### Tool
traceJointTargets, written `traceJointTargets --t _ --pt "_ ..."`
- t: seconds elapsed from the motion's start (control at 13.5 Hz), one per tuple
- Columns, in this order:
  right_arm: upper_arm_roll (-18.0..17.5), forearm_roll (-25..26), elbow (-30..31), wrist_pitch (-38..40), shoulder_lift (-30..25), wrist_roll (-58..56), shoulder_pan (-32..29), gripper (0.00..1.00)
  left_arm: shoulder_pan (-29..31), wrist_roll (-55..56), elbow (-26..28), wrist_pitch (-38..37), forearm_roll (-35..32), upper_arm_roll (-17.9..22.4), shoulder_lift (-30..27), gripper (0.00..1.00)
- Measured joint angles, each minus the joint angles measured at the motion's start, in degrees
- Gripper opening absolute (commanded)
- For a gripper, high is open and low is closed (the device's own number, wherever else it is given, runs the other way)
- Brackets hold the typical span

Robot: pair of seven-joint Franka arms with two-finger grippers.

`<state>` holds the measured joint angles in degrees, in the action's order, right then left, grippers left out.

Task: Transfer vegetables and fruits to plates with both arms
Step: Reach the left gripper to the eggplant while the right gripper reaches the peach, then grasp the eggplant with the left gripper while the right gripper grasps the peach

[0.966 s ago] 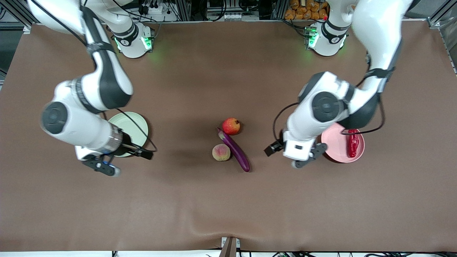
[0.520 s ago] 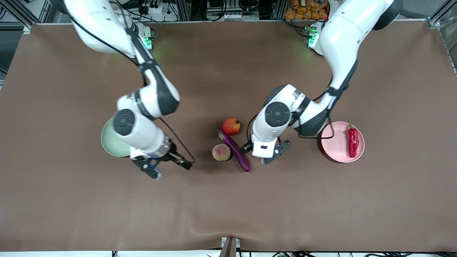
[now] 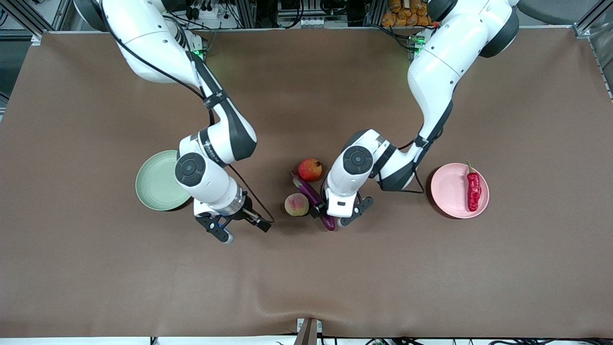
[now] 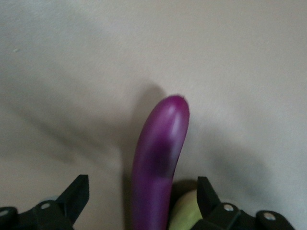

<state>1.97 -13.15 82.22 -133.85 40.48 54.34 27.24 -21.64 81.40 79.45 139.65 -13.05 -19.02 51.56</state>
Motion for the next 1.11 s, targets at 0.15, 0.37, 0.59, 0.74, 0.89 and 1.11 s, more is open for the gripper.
traceJointTargets --t 0.15,0.37,0.59,0.74,0.89,1.11 --pt "0.0 0.0 0.0 0.2 0.0 -0.4 -0.4 1.0 -0.2 -0.1 0.0 2.7 -0.1 0.6 1.4 0.84" --pt "0.0 0.0 0.0 0.3 0.0 -0.5 -0.4 1.0 -0.4 -0.2 -0.1 4.7 -0.1 0.7 2.5 0.31" --pt "0.0 0.0 0.0 0.3 0.0 -0.5 -0.4 1.0 -0.4 -0.7 -0.3 4.7 -0.2 0.7 2.5 0.0" --pt "-0.1 0.0 0.0 0.3 0.0 -0.5 -0.4 1.0 -0.3 -1.8 -0.9 4.9 -0.3 0.8 2.5 0.0" --pt "-0.1 0.0 0.0 0.3 0.0 -0.5 -0.3 1.0 0.2 -2.9 -1.4 4.9 -0.3 0.6 1.1 0.0" --pt "-0.2 0.0 0.0 0.3 0.0 -0.5 -0.3 1.0 5.1 -3.0 1.3 2.0 -0.4 -5.3 -5.3 0.0"
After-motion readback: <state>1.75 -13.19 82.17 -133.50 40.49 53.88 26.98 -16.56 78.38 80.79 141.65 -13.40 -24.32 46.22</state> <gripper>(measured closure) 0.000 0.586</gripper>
